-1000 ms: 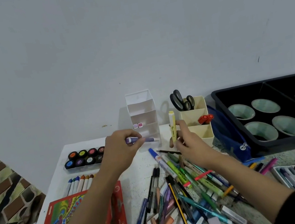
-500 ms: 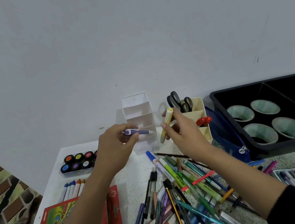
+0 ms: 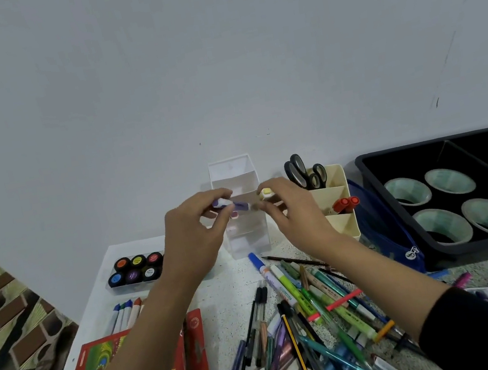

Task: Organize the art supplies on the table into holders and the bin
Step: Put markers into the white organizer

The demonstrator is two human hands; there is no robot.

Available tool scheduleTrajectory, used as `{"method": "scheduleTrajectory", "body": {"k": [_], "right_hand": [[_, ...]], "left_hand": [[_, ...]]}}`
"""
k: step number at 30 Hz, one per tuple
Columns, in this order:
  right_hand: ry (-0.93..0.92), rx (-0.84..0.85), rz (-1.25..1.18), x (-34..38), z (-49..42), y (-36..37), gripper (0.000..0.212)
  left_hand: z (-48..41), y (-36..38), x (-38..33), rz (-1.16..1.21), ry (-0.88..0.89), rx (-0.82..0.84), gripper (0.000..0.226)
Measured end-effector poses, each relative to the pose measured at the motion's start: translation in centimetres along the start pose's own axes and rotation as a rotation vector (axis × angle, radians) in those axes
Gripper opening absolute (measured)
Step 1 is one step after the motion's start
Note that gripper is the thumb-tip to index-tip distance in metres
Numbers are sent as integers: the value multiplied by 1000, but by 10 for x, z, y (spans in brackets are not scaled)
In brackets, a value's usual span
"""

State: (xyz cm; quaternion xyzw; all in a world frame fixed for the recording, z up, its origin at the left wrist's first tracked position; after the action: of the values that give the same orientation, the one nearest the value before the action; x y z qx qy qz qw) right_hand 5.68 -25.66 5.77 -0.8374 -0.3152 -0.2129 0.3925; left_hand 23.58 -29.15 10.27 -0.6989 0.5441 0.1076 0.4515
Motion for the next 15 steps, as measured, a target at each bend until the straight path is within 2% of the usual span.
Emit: {"method": "scheduleTrajectory", "body": {"k": [6,10,15], "right_hand": [[-67,79,226,-7,1,9,13],[-165,100,307,6,0,11,14],[-217,130,367,10,-2,12,24]], "left_hand": [[2,33,6,-225,154,236,23],[0,44,4,-246,275,240,23],[-5,52,8,-334,284,261,21]]}}
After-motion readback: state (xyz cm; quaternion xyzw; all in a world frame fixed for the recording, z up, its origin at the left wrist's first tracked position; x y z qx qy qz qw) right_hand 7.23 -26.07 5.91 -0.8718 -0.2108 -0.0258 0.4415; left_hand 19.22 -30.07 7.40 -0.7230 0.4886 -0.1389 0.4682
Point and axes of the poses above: each hand's wrist, its own z-axis away from the middle knuckle, its own y-axis out of the palm, x = y × z, the point moved 8 cm from there along -z, towards the middle knuckle, and after that the axes turned 3 degrees about -y, right-handed, at the moved point
